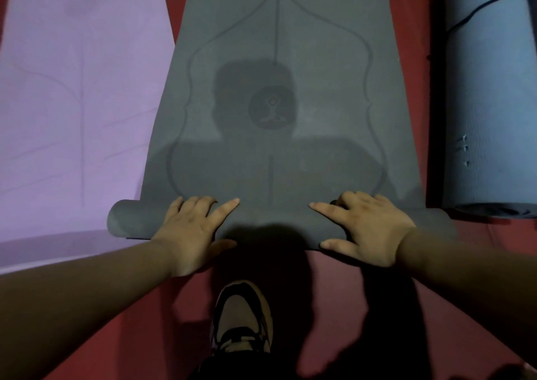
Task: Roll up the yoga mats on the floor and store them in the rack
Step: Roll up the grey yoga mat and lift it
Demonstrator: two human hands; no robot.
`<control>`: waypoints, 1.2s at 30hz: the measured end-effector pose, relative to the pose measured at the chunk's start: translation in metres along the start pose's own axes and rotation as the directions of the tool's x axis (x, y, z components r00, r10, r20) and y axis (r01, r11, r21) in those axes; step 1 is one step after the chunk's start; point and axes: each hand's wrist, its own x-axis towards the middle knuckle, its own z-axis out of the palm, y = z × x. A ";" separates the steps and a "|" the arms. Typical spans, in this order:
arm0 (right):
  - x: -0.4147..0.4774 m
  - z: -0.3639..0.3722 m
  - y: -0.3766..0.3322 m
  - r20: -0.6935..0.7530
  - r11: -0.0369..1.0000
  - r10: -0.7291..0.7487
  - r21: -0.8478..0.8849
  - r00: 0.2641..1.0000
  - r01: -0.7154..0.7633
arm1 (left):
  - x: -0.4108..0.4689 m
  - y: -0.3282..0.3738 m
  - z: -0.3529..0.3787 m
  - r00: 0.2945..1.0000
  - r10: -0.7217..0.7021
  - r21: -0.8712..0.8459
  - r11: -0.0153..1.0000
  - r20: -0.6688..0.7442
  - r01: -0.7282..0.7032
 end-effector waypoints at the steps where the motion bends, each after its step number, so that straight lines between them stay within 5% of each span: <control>1: 0.002 -0.001 0.001 0.004 1.000 0.001 0.011 1.000 -0.001 | 0.003 -0.001 -0.004 1.000 0.000 0.008 1.000 0.011 0.000; 11: -0.008 0.015 -0.012 -0.163 0.989 0.032 -0.135 0.986 -0.055 | 0.029 -0.012 -0.030 0.983 0.051 -0.016 0.999 0.176 -0.049; 19: 0.004 0.002 -0.002 -0.076 0.994 0.007 -0.111 0.997 -0.015 | 0.002 -0.004 0.002 0.997 0.007 0.023 1.000 -0.081 -0.005; 36: 0.012 0.000 0.004 -0.130 0.991 0.007 -0.132 0.992 -0.025 | 0.037 -0.019 -0.027 0.997 0.024 0.023 0.999 0.074 -0.025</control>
